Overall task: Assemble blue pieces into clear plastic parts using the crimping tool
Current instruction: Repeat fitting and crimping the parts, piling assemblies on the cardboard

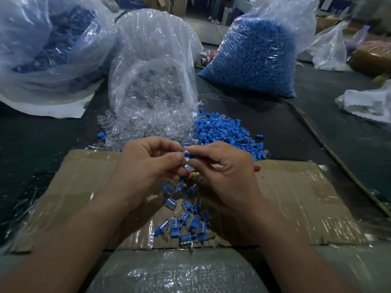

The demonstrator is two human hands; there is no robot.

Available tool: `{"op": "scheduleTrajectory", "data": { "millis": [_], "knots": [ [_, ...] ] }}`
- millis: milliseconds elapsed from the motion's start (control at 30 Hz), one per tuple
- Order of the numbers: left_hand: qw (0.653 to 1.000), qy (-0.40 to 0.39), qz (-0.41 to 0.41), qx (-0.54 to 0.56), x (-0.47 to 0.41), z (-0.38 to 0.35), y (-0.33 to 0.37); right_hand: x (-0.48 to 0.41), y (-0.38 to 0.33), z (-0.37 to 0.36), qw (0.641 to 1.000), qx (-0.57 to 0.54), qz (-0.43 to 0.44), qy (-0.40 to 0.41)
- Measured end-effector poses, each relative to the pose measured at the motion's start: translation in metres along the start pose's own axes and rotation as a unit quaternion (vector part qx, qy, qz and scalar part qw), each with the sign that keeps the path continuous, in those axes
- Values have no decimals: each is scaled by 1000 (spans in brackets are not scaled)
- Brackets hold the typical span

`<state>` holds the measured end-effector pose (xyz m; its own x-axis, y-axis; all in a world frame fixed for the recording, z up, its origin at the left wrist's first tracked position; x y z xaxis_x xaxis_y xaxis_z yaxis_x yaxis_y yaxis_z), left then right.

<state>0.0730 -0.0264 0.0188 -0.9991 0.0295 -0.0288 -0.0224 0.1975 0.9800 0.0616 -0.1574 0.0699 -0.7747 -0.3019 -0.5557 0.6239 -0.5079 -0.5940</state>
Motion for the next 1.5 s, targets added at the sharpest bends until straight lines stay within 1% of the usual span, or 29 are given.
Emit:
{"op": "scheduleTrajectory", "data": {
  "millis": [67,167,300,467,600,667,833,933,1033,1133,1367,1500],
  "knots": [
    [1000,8,6,3,-1,3,-1,0,-1,-3,1000,5,7,-18],
    [1000,9,-1,-10,0,2,1,0,0,-2,1000,5,9,-22],
    [998,7,-11,-61,2,-2,4,0,-2,-1,999,32,19,-27],
    [993,-4,-29,-111,5,-9,7,0,-3,-2,998,47,7,-40],
    [998,-11,-7,-61,4,-9,5,0,1,-1,999,22,-12,-38],
    [999,-13,7,-30,2,-8,2,-1,2,1,999,13,-7,-30],
    [999,-27,33,19,1,-8,-4,0,6,0,998,-59,-21,-29],
    [998,-37,40,34,2,-9,-3,1,2,-1,996,-84,-6,-38],
    [997,-31,46,53,2,-9,-2,1,2,0,996,-84,11,-24],
    [997,-31,45,46,2,-9,-2,2,2,3,997,-80,22,-1],
    [997,-49,57,36,2,-9,-6,2,4,-1,997,-68,16,-17],
    [996,-51,57,47,2,-9,-5,2,5,-1,998,-69,-2,-2]
  ]
}}
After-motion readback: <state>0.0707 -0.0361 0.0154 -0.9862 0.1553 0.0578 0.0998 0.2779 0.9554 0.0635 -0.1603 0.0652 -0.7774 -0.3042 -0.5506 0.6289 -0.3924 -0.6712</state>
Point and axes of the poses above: each hand's wrist, its own x-axis away from the middle knuckle, its own z-axis out of the back of the hand, y = z × x, the point moved 9 cm from there along -x, towards the middle knuckle, and after that the axes turned 3 degrees about x, right-handed, at the moved point
